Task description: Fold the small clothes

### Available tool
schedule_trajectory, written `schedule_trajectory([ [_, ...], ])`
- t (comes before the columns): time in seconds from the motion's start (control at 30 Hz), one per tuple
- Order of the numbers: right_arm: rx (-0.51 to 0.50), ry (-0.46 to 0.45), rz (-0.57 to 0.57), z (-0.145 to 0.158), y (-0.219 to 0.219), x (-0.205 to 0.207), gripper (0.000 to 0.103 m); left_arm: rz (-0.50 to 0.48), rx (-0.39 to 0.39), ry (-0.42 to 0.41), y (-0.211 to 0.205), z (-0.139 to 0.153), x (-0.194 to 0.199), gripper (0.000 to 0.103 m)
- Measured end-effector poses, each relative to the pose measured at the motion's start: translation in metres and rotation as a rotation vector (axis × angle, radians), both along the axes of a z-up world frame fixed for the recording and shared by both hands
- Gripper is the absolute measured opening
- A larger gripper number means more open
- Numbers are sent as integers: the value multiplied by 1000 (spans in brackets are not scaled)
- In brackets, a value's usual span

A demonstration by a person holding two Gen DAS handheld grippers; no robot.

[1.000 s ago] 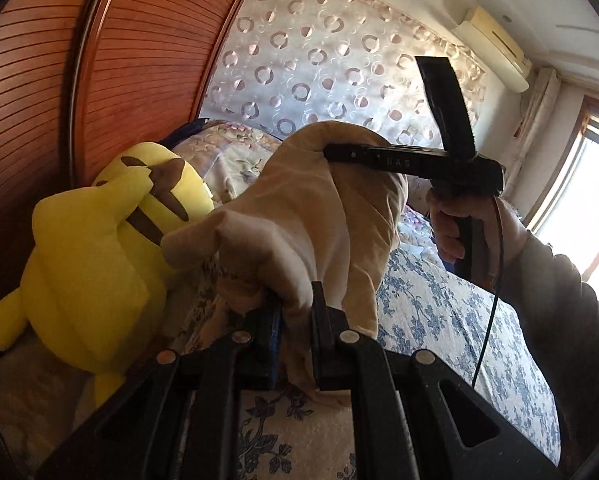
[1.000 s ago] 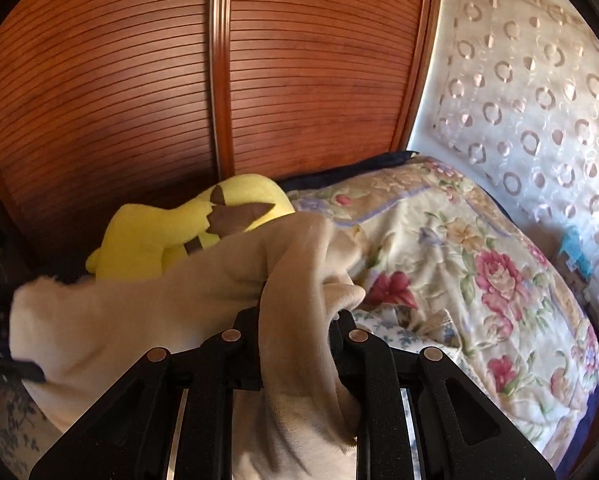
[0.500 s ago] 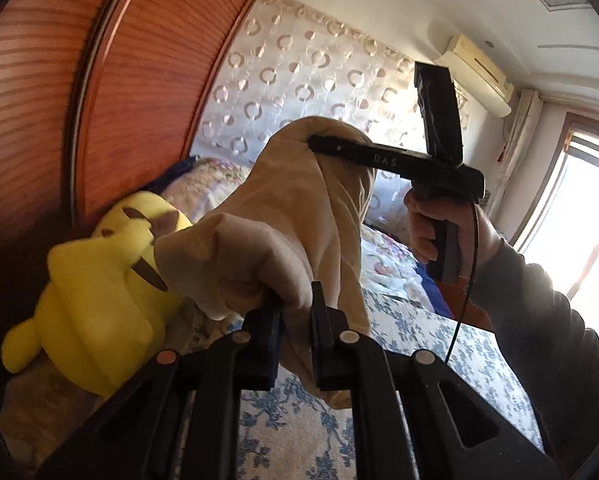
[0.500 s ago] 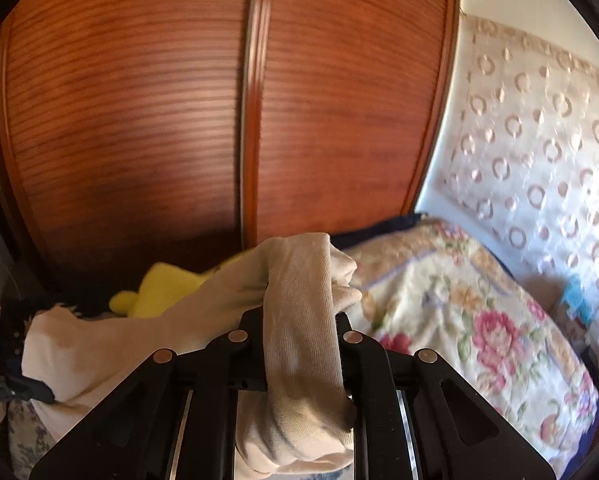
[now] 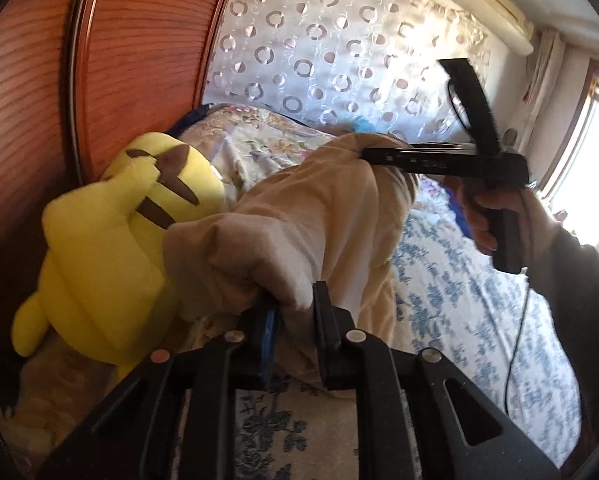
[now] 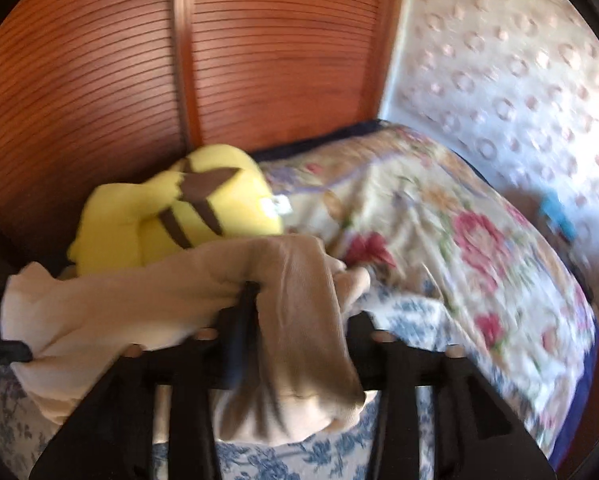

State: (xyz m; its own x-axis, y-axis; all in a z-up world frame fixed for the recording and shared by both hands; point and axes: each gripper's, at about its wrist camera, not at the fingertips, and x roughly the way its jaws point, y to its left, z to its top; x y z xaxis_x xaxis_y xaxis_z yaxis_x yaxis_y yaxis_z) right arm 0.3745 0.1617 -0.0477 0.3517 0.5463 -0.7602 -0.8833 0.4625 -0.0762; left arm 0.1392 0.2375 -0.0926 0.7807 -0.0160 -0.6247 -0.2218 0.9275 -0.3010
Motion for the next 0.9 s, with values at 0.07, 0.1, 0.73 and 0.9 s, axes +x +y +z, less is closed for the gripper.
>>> schedule_trajectory([
  [0.07,27,5,-30,2,-10,-1,54,7,51,5,-3,5,-4,22],
  [0.1,52,3,-48,7,-18,-5,58,9,81,6,-5,7,-6,25],
  [0.73,278,-67,-316,62,-191,-161,85,-139,250,-136,-98,65,-50,52],
  [0.9,308,-92,-423,69,-242,-201,88,-182,253,-161,-131,81,-55,52],
])
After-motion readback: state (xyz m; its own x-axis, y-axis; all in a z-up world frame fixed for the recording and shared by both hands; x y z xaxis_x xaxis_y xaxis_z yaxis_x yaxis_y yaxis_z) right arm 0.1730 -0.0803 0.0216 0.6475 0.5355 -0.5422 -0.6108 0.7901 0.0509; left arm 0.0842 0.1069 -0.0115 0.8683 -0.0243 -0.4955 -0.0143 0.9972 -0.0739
